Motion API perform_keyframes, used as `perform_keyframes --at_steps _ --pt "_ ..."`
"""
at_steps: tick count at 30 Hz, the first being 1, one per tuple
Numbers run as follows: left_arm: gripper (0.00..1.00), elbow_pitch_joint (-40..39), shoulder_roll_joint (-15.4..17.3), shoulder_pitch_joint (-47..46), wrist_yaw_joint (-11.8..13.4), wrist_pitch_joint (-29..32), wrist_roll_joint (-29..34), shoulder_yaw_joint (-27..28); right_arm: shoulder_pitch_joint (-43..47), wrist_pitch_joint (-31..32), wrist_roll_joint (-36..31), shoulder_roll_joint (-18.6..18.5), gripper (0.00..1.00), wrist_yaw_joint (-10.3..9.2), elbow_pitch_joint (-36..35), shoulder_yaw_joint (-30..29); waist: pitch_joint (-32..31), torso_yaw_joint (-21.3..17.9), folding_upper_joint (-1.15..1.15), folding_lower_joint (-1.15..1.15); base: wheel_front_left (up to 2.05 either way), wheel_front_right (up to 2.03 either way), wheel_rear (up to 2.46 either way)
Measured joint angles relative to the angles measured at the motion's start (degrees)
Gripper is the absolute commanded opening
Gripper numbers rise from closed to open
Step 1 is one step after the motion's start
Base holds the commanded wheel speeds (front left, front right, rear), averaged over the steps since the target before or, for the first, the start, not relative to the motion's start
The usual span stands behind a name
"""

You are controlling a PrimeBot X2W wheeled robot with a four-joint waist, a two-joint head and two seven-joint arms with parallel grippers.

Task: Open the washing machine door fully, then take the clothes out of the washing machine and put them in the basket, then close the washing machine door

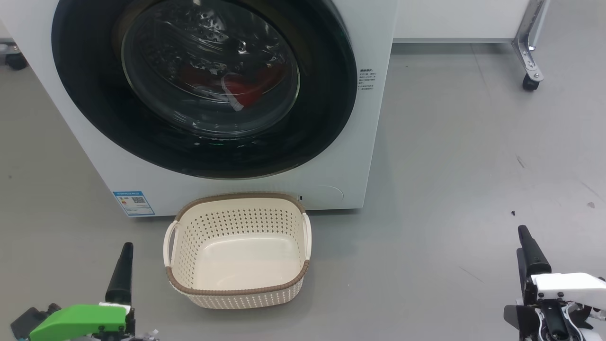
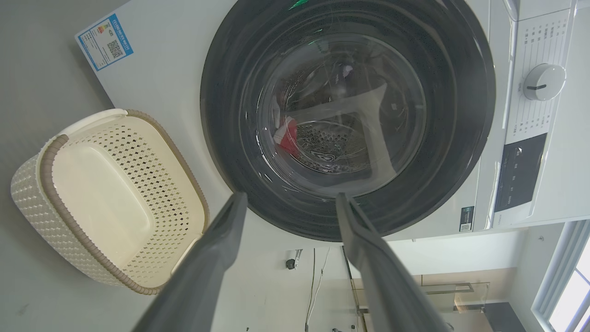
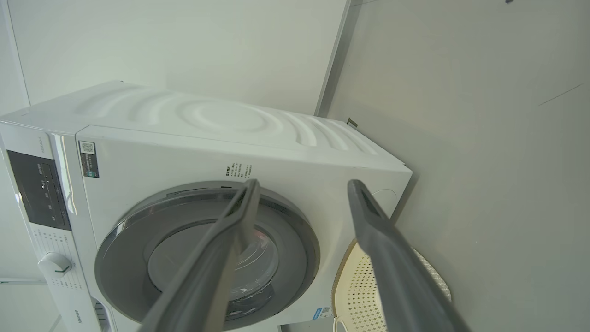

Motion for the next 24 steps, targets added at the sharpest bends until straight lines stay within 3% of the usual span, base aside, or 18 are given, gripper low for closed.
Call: perform_keyframes --at_steps 15,24 --pt "1.00 -0.7 3.1 -0.8 0.1 -2.8 14.9 -4.5 -1.0 -2.9 -14.6 -3.9 1.00 0.00 -0.5 5.0 -0.1 0.0 0.00 0.00 0.00 0.00 0.00" --pt "1.00 -1.8 4.3 -1.8 2.2 -4.5 25.7 -7.0 -1.9 -4.5 -25.3 -5.7 1.00 -1.21 -0.5 9.1 -0.1 0.0 0.00 0.00 0.00 0.00 0.00"
